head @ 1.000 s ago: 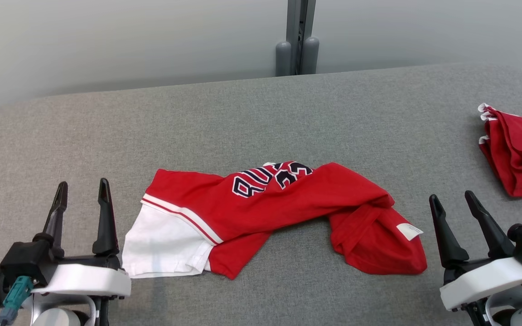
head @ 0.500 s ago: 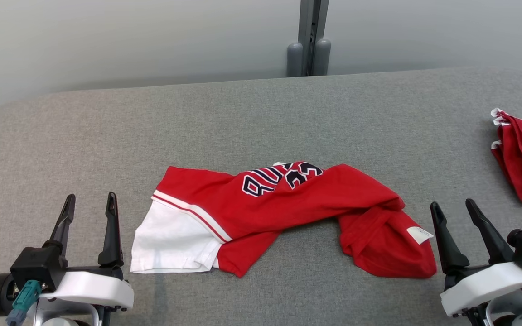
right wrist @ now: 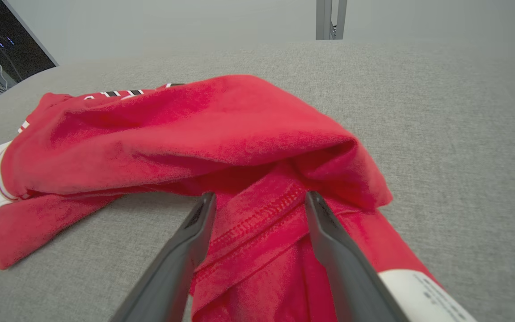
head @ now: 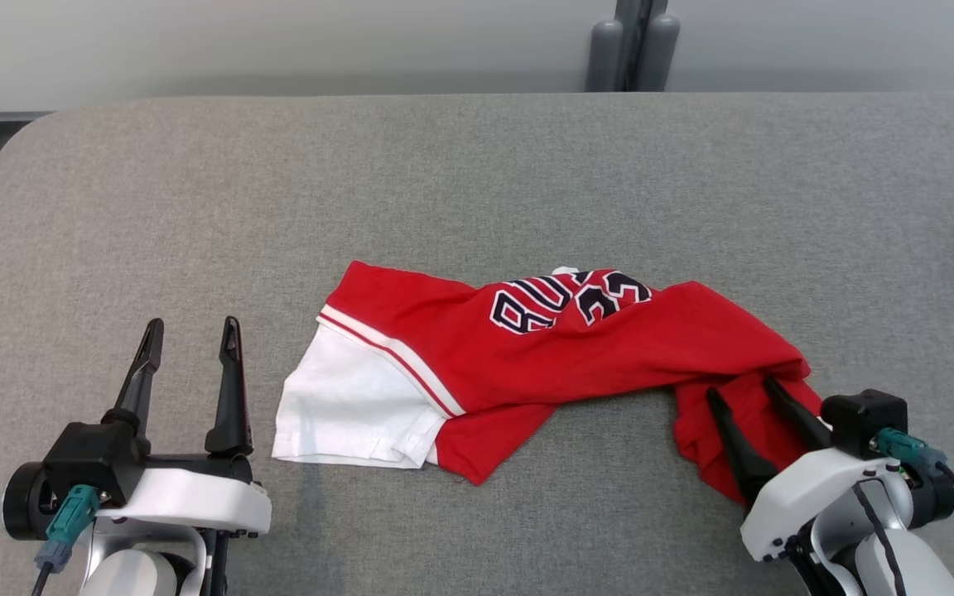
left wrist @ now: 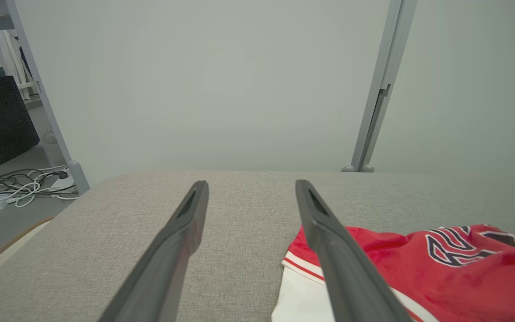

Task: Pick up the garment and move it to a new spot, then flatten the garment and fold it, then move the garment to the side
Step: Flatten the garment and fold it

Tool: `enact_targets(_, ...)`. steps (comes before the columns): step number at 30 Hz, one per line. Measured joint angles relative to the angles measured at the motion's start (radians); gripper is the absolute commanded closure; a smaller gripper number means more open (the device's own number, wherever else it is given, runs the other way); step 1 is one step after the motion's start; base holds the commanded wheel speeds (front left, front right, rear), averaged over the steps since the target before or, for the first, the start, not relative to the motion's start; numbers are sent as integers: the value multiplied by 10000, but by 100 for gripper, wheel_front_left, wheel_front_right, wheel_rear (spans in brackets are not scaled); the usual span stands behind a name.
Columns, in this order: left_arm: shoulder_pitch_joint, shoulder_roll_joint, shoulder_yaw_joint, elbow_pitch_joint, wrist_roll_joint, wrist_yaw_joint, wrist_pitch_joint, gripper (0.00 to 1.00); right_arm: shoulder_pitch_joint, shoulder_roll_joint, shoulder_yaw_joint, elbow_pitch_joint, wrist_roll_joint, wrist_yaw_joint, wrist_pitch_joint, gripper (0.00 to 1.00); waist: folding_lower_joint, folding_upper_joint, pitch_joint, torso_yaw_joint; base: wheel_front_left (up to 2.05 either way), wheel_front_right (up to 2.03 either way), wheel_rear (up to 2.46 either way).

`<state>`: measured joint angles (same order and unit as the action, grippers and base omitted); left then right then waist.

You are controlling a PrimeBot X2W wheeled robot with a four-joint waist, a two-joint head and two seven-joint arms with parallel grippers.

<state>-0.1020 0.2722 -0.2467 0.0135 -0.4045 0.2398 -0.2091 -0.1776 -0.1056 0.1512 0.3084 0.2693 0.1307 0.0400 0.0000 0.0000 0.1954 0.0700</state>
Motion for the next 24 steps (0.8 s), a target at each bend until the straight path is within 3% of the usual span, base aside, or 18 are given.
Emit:
enact_targets(6, -148, -105, -56, 209, 0, -25, -125, 0, -703, 121, -222, 1028, -351, 0, -222, 0, 0, 0, 281, 225, 0, 0, 0)
enact_targets(7, -174, -125, -61, 242, 0, -29, -142, 0, -774, 163, -259, 1170, -422, 0, -222, 15, 0, 0, 320, 243, 0, 0, 0)
enact_targets(8, -204, -144, -67, 288, -2, -58, -176, 0, -813, 192, -286, 1254, -466, 0, -232, 58, 0, 0, 351, 253, 0, 0, 0)
enact_targets(9, -244, -165, -82, 322, -2, -59, -201, 0, -829, 209, -318, 1321, -504, 0, -230, 84, 0, 0, 372, 256, 0, 0, 0)
enact_targets(10, -281, -186, -88, 353, -2, -65, -211, 0, -829, 230, -347, 1337, -500, 0, -234, 100, 0, 0, 387, 249, 0, 0, 0)
enact_targets(16, -350, -186, -84, 545, -2, -136, -305, 0, -296, 305, -464, 625, -426, 0, -332, 100, 0, 0, 383, 7, 0, 0, 0)
enact_targets(24, -430, -84, -25, 681, -23, -201, -372, 0, 1011, 272, -341, -1749, -123, 0, -125, 100, 0, 0, 223, -576, 0, 0, 0)
